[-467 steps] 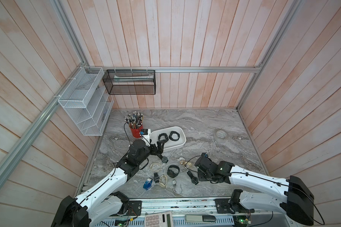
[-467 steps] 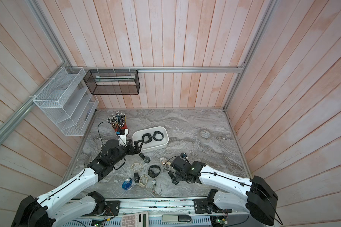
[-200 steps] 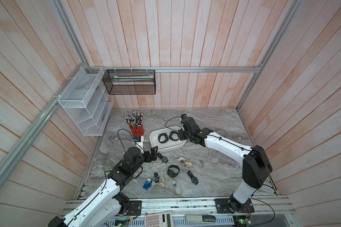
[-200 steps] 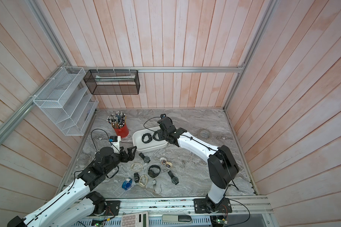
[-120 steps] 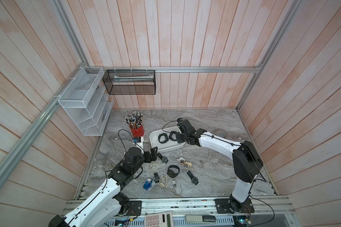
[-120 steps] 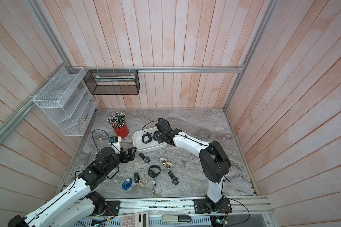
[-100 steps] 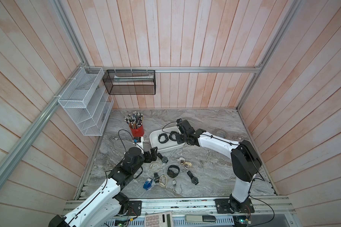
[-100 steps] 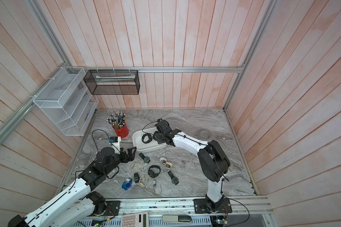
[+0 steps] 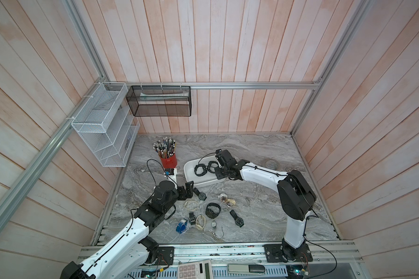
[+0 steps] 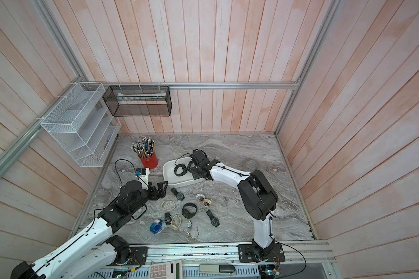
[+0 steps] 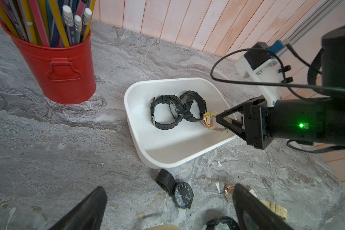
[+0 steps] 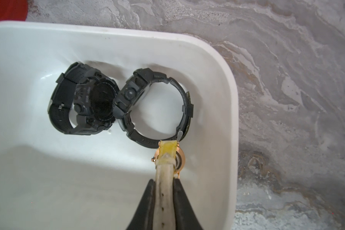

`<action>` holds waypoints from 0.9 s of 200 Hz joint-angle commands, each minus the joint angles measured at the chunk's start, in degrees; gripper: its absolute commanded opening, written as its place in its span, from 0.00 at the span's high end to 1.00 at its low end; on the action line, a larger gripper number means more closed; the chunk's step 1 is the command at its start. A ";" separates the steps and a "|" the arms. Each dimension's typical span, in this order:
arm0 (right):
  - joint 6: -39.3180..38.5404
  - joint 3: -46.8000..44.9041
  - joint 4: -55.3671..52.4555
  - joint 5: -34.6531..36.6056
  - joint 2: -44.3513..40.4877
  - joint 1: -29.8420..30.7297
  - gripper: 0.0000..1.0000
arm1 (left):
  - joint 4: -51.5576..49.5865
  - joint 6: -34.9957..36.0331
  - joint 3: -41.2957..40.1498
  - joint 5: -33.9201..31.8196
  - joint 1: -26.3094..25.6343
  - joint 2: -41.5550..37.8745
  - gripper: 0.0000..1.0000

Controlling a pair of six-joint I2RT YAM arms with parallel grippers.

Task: Put the watch into the storage box
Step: Place the watch in the storage box, then pick up the watch at the center of the board.

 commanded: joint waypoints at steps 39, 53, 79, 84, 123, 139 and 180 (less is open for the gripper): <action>-0.07 2.22 -0.29 -1.25 -6.06 -0.29 0.44 | -0.96 -0.90 0.12 0.09 -0.10 0.68 0.01; 0.18 2.49 0.03 -2.03 -8.25 -0.62 0.38 | -2.21 -1.84 0.44 0.01 -0.15 1.12 0.01; 0.54 -0.55 3.41 -2.79 -13.37 -1.33 0.26 | -3.71 -3.49 0.07 1.46 -0.26 0.94 0.03; 0.43 -2.02 4.85 -2.83 -14.77 -1.35 0.23 | -3.80 -3.62 -0.11 1.64 -0.26 0.74 0.04; 1.92 -19.11 22.34 -3.39 -26.46 -2.09 0.09 | -4.79 -5.47 -0.52 2.53 -0.35 -0.74 0.05; 3.44 -22.43 25.39 -3.76 -29.39 -3.05 0.08 | -4.61 -5.75 -0.70 2.83 -0.48 -0.80 0.06; 3.86 -23.10 24.30 -1.59 -31.09 -3.89 0.08 | -5.01 -8.14 -0.80 5.31 -0.65 0.30 0.11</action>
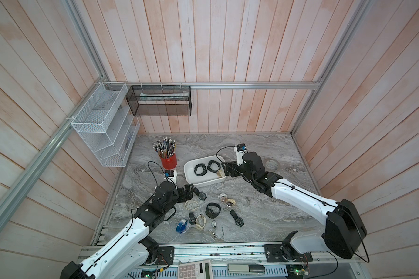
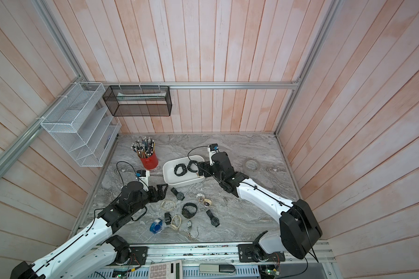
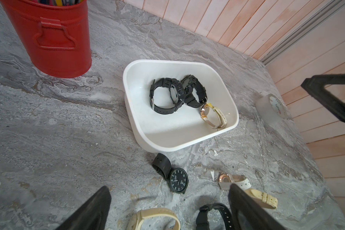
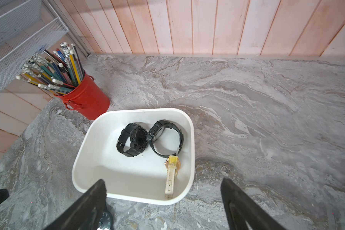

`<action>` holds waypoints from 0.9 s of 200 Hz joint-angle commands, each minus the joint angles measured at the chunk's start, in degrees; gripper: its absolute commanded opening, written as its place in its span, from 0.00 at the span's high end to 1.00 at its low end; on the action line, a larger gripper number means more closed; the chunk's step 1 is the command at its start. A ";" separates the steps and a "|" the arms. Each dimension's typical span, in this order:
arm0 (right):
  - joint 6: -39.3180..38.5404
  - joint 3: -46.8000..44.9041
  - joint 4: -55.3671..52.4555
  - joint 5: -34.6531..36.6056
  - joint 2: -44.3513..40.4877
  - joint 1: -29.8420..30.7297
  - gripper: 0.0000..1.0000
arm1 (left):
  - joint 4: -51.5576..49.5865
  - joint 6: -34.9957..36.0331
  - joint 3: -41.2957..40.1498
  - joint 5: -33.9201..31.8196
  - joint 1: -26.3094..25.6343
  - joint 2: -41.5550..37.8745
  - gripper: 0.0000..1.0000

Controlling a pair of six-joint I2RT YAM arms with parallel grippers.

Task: Put the watch into the storage box
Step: Pick up the watch at the center of the board.

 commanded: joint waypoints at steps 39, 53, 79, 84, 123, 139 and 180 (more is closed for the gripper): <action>1.69 0.32 2.14 1.74 -0.80 -0.55 0.08 | -1.87 -4.44 -0.94 3.58 -2.67 2.66 0.22; 1.83 -0.25 2.40 1.85 -0.84 -0.60 0.08 | -2.92 -4.91 -0.37 2.13 -4.61 3.62 0.25; 2.01 -0.02 1.85 2.00 -0.31 -0.67 0.08 | -5.17 -5.71 1.20 -0.56 -8.14 6.77 0.32; 2.07 0.20 1.58 1.95 -0.31 -0.62 0.08 | -5.79 -5.80 1.65 -1.19 -8.86 7.51 0.33; 2.04 -0.33 1.48 2.46 -0.40 -0.67 0.08 | -7.03 -5.63 4.68 -4.00 -13.36 13.10 0.37; 2.12 -0.45 1.19 2.50 -0.40 -0.62 0.08 | -7.29 -5.62 5.82 -4.21 -14.52 15.43 0.41; 1.83 -0.50 0.90 2.89 -0.05 -0.75 0.08 | -7.39 -6.42 6.51 -3.24 -14.98 18.94 0.48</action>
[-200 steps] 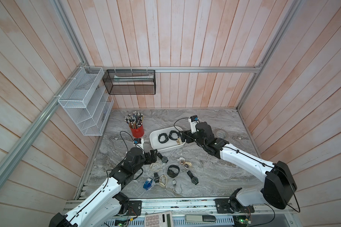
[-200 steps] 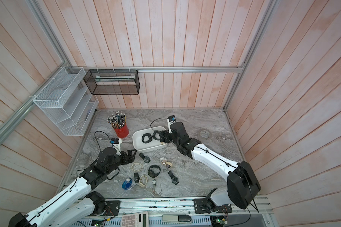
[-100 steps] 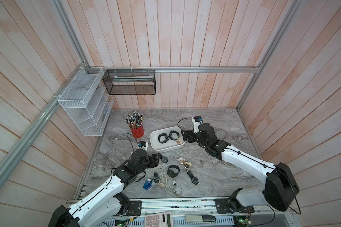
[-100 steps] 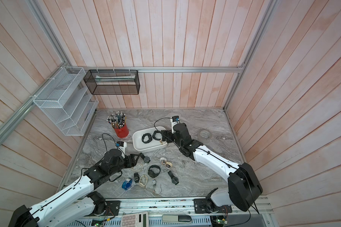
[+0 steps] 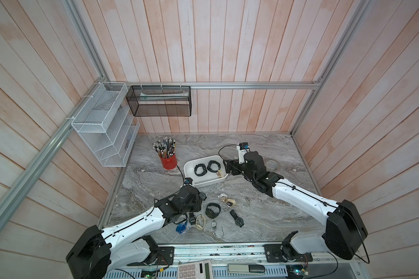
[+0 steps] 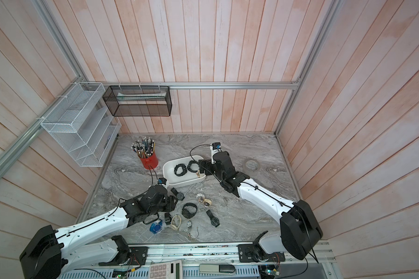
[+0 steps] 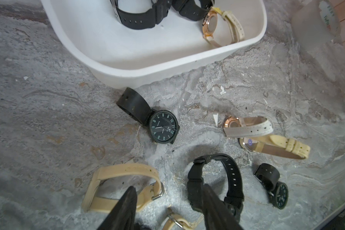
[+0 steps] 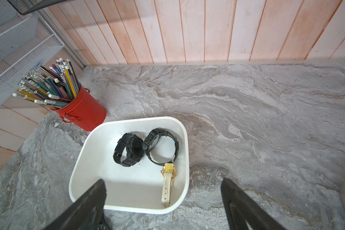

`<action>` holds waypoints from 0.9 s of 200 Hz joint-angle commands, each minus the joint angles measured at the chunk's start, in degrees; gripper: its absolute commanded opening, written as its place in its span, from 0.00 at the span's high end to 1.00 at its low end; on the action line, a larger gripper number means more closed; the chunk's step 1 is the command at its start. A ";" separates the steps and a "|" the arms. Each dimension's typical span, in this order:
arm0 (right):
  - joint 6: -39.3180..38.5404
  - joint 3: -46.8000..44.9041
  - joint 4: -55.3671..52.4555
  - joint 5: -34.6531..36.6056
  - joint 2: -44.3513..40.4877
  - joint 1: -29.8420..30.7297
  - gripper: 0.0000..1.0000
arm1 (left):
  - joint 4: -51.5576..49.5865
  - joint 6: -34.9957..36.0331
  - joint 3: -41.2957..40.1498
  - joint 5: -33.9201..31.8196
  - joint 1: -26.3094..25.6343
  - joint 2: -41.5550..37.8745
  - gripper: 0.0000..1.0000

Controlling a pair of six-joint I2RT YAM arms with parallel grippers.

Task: Put the watch into the storage box
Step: Pick up the watch at the center of the board.

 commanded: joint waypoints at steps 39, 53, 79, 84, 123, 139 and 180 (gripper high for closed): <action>0.25 -1.04 -0.14 1.64 -0.07 -0.27 0.08 | -1.73 0.32 3.00 -0.66 -0.21 5.62 0.52; 0.17 -1.27 -0.19 1.97 -0.25 -0.27 0.08 | -1.32 0.28 3.54 -0.51 -0.17 7.41 0.54; 0.07 -1.57 -0.20 2.22 -0.42 -0.39 0.08 | 0.27 -0.08 3.72 0.38 -0.25 10.03 0.55; -0.02 -1.62 -0.21 2.23 -0.44 -0.35 0.08 | 0.28 -0.10 3.94 0.47 -0.24 10.58 0.56; -0.45 -1.93 -0.13 2.75 -0.99 -0.54 0.08 | 0.28 0.27 4.87 0.58 -0.25 14.02 0.64; -0.45 -2.09 -0.11 2.70 -0.95 -0.67 0.08 | 0.46 0.24 4.86 0.44 -0.19 14.82 0.68; -0.54 -2.34 0.22 2.67 -0.95 -0.78 0.08 | -0.14 0.26 5.50 -0.73 -0.16 16.26 0.82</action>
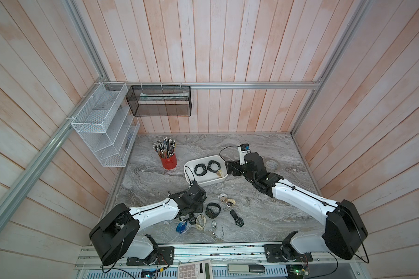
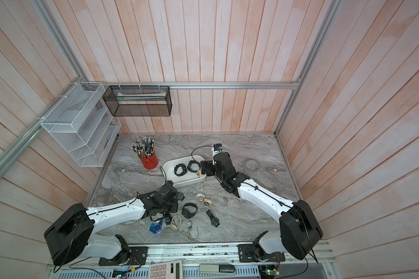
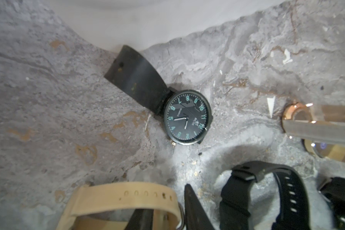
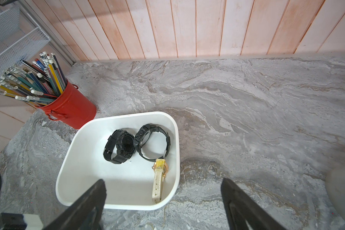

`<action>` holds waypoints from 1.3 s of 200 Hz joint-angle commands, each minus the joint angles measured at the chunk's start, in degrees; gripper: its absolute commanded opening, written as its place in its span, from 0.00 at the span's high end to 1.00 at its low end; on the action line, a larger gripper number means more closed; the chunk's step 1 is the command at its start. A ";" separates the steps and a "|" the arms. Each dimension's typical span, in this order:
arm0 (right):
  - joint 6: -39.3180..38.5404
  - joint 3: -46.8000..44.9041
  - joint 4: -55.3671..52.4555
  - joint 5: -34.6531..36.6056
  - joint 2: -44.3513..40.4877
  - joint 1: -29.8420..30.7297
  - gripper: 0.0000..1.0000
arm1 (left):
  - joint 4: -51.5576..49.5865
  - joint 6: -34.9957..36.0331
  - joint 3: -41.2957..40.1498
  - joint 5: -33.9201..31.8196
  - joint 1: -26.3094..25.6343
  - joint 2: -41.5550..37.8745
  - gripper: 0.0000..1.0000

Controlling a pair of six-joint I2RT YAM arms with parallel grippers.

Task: Put the watch into the storage box
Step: Pick up the watch at the center of the board.

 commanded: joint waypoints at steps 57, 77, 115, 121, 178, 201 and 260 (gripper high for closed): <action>-0.53 -0.96 1.07 1.03 -0.95 -0.60 0.08 | -0.78 0.59 1.20 -2.90 0.27 -0.42 1.00; -0.44 -1.05 1.21 1.04 -0.95 -0.62 0.08 | -1.29 0.60 0.93 -3.49 0.58 -2.79 1.00; -0.33 -1.56 1.41 0.92 -1.21 -0.72 0.08 | -3.68 2.09 1.53 -4.54 1.66 -10.21 1.00; -0.28 -1.65 1.56 0.95 -1.21 -0.72 0.08 | -4.24 2.48 1.91 -4.84 1.92 -11.25 1.00; -0.17 -2.07 1.71 0.89 -1.56 -0.89 0.08 | -9.29 7.92 9.14 -7.79 3.84 -15.92 1.00; -0.23 -2.33 1.62 0.88 -1.87 -1.04 0.08 | -8.59 10.90 11.98 -8.19 4.86 -14.92 1.00; -0.23 -3.38 1.06 1.49 -3.46 -1.55 0.08 | -1.24 17.85 19.34 -6.37 8.33 -6.47 1.00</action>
